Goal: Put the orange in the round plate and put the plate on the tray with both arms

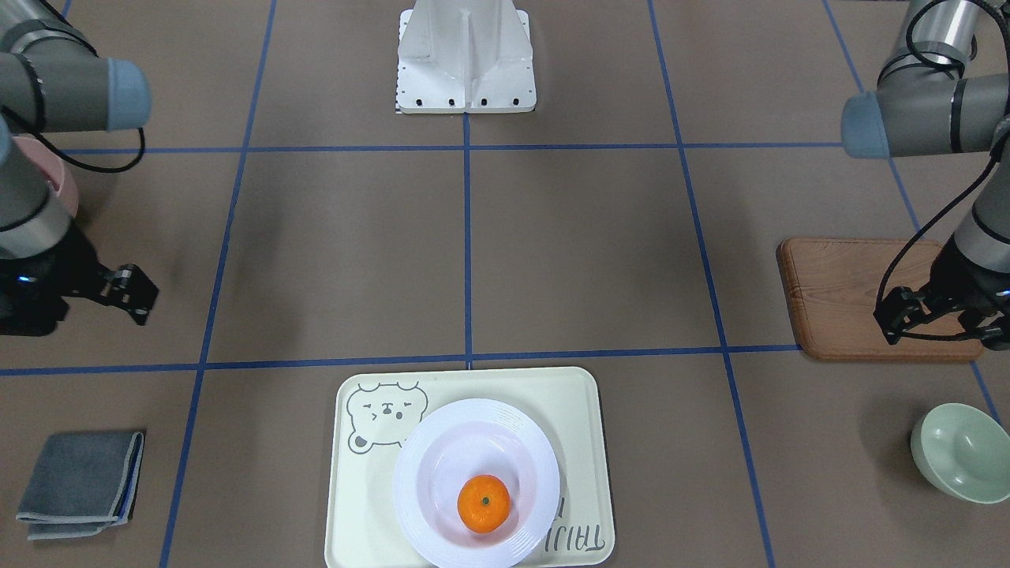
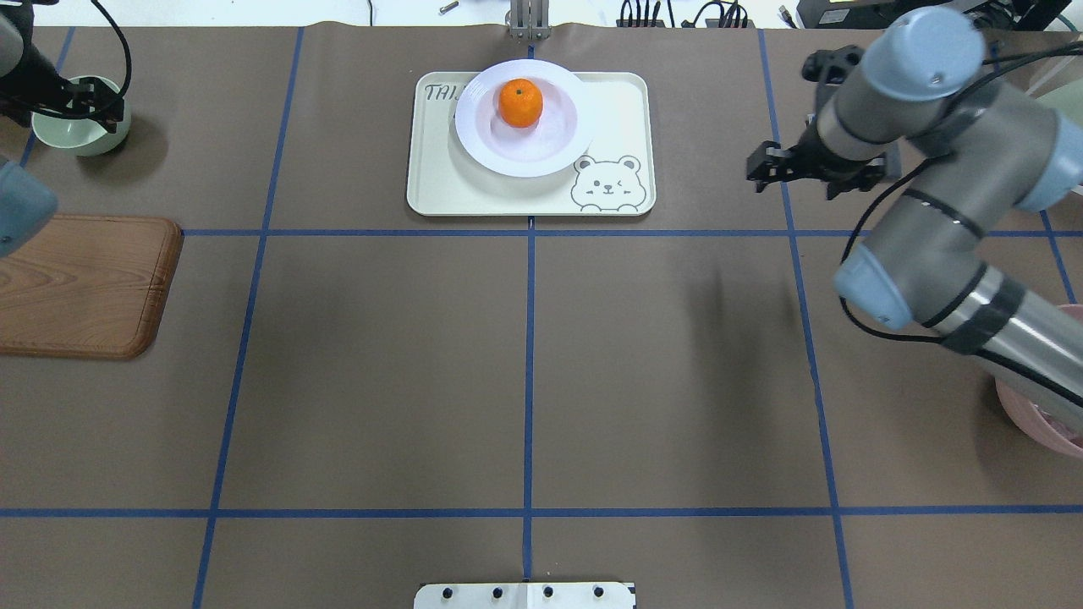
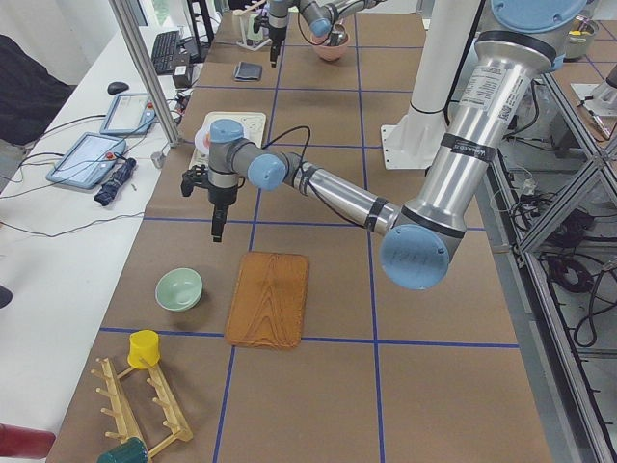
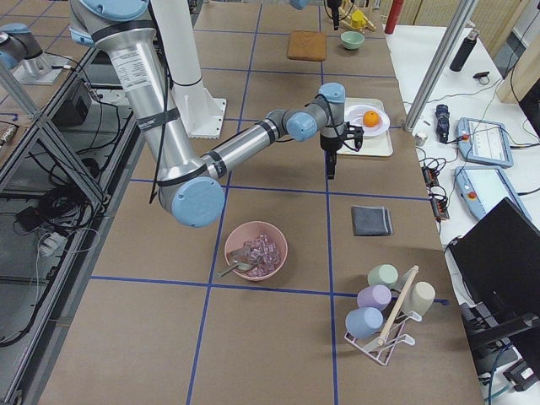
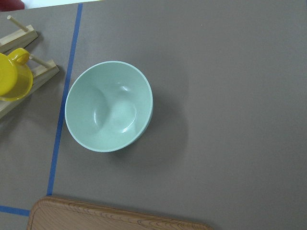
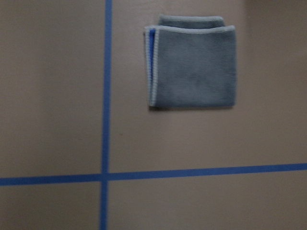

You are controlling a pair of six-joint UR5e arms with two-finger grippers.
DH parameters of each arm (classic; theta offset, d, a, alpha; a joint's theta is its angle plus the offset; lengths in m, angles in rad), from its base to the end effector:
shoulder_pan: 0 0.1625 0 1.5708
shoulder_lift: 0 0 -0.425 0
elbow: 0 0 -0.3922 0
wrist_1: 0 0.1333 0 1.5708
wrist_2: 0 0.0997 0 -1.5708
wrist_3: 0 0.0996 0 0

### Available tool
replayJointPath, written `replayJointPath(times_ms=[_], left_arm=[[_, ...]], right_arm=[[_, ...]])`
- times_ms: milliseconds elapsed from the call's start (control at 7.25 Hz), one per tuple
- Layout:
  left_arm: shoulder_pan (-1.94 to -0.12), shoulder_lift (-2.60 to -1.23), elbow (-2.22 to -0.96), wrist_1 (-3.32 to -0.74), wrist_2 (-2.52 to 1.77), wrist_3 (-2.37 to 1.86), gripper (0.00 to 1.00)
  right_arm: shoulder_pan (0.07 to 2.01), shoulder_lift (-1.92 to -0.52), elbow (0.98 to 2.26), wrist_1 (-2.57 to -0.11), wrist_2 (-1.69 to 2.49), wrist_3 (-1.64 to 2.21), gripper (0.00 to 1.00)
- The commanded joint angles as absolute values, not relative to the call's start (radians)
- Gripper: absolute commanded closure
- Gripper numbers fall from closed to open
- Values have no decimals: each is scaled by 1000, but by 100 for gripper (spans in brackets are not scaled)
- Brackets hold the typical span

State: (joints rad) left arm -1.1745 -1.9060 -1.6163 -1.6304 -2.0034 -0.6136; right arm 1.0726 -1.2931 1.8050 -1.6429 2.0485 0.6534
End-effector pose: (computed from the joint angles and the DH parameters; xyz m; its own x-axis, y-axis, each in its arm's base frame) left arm 0.1598 -0.6190 0.4574 0.8294 -0.0592 -0.5555 0.1570 0.9790 0.1301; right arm -0.2033 -0.5569 0.4167 0.8080 0.0097 0.5891 -0.0740 0.9936 0.0852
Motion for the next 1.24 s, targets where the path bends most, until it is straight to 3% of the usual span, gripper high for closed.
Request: replayJointPath(times_ms=[0,552,1103], left_arm=[[-1306,-1840,-1614,-1622,-2139,-365,1],[-1528,-1604,-1629,-1634,-2252,58,2],[-1526,-1600,-1632,-1615,-2325,-64,2]], right_arm=[[1303,-1447,1830,-1703,2199,232,0],[1569,-1534,1649,-1701,2345,-162,0],[1572,-1566,1617,-1692,2303,-135,0]])
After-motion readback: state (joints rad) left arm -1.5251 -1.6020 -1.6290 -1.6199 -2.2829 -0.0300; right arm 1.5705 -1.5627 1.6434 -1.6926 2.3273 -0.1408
